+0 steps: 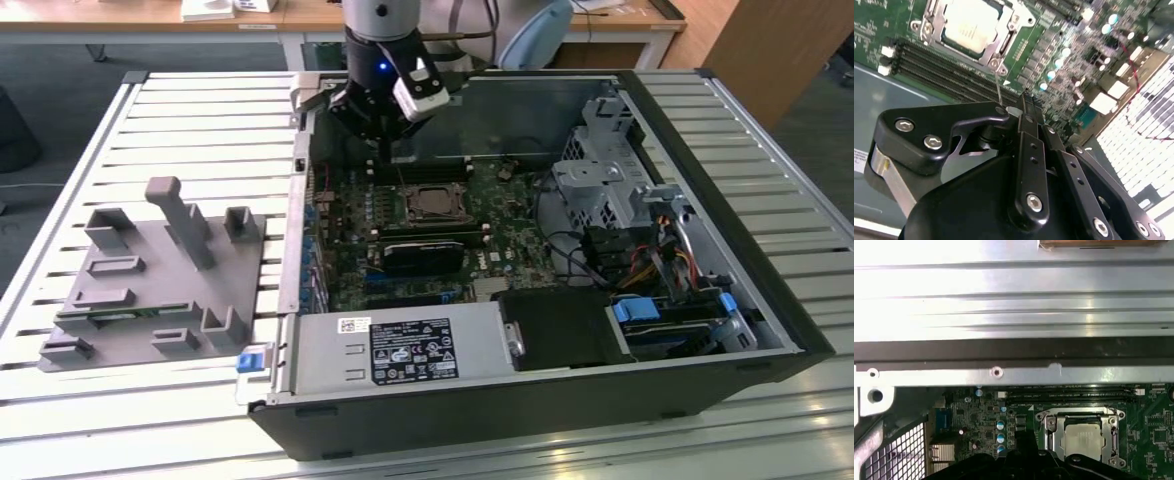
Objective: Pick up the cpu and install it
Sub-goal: 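Install the first cpu locking lever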
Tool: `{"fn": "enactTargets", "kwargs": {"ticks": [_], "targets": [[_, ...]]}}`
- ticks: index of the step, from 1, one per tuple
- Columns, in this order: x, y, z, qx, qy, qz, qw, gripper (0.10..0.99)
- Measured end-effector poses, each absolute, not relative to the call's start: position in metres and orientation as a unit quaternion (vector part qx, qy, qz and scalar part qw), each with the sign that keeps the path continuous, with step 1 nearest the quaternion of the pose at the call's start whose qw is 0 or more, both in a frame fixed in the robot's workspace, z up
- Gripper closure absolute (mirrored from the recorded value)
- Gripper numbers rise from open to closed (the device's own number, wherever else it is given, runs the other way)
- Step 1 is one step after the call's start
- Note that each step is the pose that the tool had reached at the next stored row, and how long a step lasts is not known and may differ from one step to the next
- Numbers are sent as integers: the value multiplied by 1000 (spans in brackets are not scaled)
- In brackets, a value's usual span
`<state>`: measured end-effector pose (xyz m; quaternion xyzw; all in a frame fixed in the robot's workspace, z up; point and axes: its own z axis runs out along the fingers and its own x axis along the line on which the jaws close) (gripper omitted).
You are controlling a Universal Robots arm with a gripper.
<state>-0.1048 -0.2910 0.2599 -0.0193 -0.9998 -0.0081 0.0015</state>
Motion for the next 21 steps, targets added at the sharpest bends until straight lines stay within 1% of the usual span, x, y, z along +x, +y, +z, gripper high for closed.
{"fn": "enactTargets", "kwargs": {"ticks": [21], "targets": [[-88, -288, 258, -19, -1000, -8, 2, 980]]}}
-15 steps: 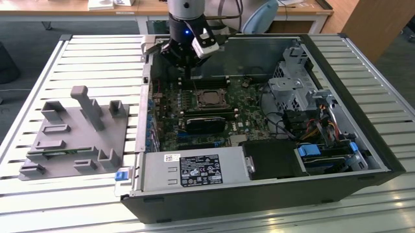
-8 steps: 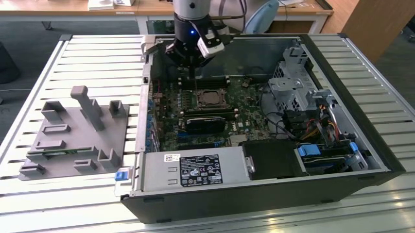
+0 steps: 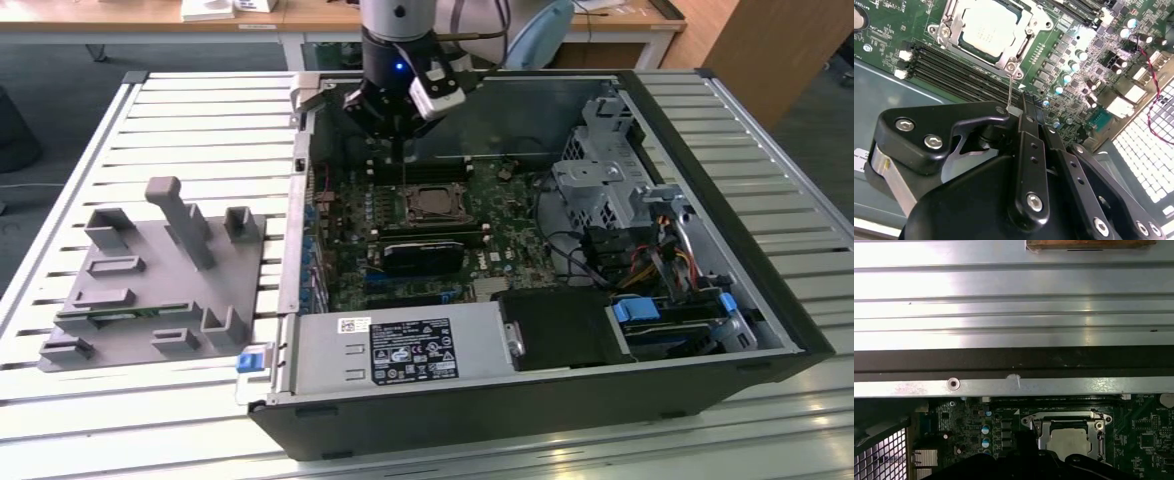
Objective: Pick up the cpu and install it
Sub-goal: 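Install the first cpu locking lever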
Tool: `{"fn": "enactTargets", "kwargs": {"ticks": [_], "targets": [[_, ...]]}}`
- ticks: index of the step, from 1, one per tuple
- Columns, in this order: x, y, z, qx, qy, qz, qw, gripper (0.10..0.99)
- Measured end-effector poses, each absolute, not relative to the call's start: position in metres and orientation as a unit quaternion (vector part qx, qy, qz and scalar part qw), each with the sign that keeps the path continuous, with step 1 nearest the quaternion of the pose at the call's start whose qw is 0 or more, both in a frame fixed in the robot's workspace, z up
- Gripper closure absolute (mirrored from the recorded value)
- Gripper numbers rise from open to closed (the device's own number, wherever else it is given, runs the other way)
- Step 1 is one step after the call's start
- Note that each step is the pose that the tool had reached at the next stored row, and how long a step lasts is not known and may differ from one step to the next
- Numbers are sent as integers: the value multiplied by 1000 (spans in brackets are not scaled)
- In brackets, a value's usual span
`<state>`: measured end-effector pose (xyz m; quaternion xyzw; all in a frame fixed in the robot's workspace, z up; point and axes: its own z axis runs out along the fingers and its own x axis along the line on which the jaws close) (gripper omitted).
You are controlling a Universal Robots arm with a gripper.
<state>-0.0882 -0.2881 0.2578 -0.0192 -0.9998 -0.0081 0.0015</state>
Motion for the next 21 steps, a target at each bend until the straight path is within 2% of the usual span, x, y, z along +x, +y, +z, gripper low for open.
{"fn": "enactTargets", "kwargs": {"ticks": [21], "targets": [[-74, -288, 256, -19, -1000, -7, 1, 980]]}}
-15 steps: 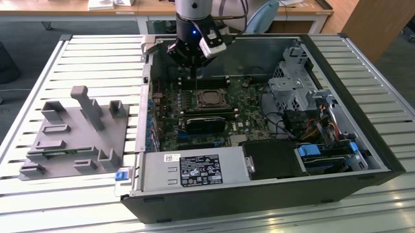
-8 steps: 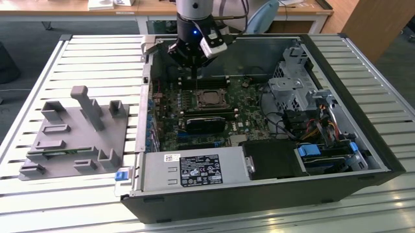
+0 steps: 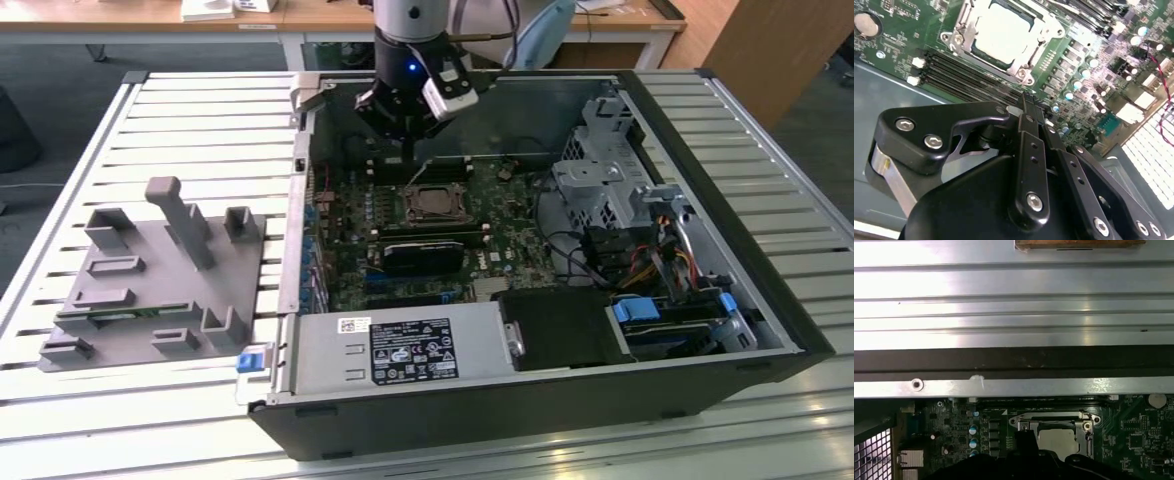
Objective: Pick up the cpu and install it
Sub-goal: 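Install the first cpu locking lever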
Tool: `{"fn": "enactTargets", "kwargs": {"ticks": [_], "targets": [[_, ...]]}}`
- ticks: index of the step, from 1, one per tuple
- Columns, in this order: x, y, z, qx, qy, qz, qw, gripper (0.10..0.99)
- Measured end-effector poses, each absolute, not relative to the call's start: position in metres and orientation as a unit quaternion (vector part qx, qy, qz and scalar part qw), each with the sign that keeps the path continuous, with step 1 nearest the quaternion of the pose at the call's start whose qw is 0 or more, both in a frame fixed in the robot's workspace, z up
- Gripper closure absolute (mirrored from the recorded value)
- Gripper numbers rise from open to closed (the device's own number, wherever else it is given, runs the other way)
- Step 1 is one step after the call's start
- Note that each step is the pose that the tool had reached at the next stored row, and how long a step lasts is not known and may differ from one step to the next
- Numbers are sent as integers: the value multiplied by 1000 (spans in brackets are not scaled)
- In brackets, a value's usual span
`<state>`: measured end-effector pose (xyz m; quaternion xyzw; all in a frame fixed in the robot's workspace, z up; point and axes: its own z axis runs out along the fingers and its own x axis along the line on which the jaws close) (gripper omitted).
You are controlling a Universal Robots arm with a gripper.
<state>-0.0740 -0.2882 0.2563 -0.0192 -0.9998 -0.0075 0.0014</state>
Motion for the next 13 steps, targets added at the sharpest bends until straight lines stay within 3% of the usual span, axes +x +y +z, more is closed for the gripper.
{"fn": "enactTargets", "kwargs": {"ticks": [5, 13], "targets": [[-70, -290, 254, -19, -999, -31, 2, 980], [-62, -290, 245, -19, -999, -32, 2, 980]]}}
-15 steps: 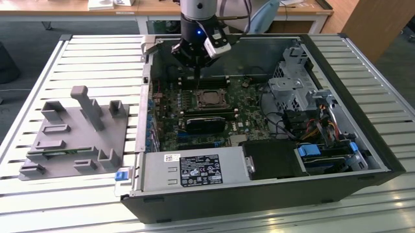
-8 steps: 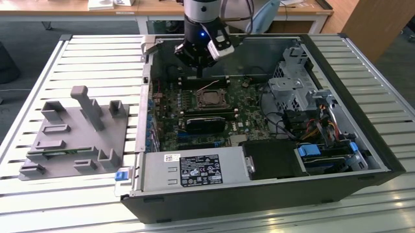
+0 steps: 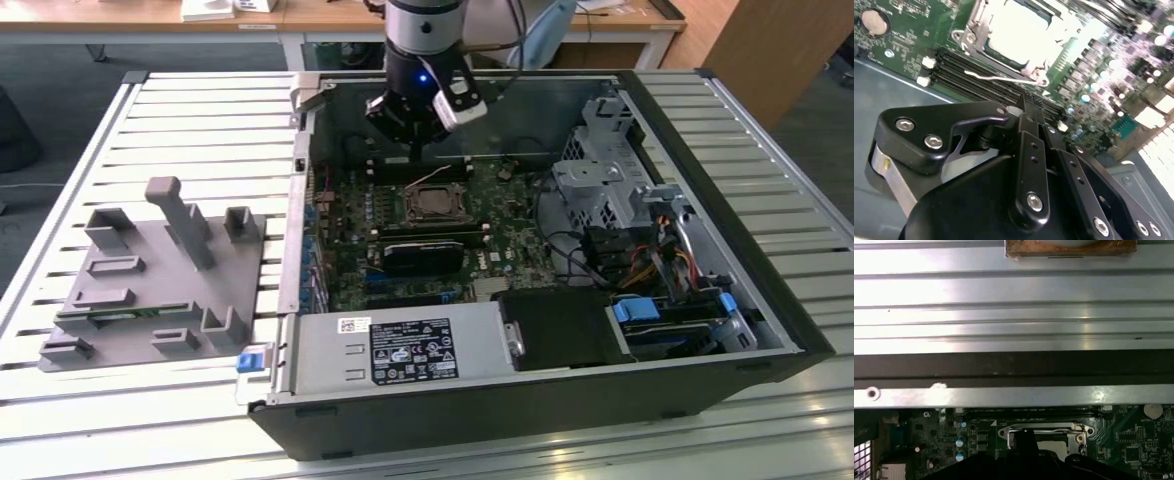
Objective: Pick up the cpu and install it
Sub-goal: 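Install the first cpu locking lever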
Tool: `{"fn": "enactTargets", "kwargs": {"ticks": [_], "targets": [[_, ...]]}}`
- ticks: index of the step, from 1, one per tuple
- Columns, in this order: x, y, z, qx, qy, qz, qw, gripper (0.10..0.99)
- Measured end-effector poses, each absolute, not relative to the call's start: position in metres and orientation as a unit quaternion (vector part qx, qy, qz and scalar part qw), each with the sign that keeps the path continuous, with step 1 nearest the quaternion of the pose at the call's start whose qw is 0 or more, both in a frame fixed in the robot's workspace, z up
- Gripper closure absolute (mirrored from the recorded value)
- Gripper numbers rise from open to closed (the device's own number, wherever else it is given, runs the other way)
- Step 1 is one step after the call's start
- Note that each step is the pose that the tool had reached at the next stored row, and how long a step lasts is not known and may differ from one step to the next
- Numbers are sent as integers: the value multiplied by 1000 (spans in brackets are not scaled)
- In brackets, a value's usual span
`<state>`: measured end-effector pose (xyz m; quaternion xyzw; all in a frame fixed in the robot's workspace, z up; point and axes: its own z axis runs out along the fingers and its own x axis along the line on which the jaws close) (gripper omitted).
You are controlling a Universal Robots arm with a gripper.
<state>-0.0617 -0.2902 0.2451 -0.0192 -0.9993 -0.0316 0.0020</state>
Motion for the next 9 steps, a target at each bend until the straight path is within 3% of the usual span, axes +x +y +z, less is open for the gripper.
{"fn": "enactTargets", "kwargs": {"ticks": [9], "targets": [[-56, -290, 239, -19, -999, -32, 2, 980]]}}
